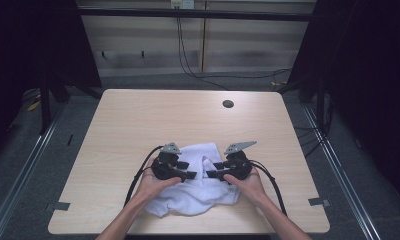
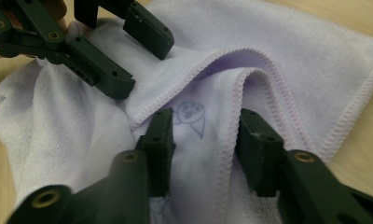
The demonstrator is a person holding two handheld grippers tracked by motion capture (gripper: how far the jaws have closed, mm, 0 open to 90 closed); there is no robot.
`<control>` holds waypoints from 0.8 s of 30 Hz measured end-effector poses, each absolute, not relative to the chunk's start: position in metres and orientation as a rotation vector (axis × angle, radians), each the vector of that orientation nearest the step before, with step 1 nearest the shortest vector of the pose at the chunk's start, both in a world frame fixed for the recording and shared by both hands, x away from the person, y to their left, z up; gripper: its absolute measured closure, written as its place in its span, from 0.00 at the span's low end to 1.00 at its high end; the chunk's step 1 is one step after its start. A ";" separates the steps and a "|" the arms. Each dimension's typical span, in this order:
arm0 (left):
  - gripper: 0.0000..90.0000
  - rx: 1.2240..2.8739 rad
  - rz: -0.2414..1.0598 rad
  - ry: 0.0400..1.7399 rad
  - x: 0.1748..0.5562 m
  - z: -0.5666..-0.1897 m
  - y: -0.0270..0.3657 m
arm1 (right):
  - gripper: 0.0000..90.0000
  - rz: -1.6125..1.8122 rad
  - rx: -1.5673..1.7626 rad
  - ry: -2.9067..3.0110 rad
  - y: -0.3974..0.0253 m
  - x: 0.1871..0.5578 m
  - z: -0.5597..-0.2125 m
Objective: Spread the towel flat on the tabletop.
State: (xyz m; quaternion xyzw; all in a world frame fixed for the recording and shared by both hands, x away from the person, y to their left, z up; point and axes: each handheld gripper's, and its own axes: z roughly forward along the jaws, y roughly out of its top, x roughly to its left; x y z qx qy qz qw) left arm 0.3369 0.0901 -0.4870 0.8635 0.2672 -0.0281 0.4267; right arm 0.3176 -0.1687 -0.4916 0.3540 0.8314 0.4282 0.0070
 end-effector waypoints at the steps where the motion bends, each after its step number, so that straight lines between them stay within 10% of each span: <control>1: 0.57 2.153 -0.077 0.663 0.336 -0.488 0.088 | 0.68 1.335 1.107 2.609 -0.168 0.317 -0.493; 8: 0.90 2.233 -0.075 0.582 0.328 -0.487 0.086 | 0.88 1.324 1.124 2.632 -0.160 0.315 -0.500; 24: 0.96 1.942 -0.124 0.597 0.325 -0.445 0.123 | 0.94 1.429 1.176 2.466 -0.190 0.313 -0.468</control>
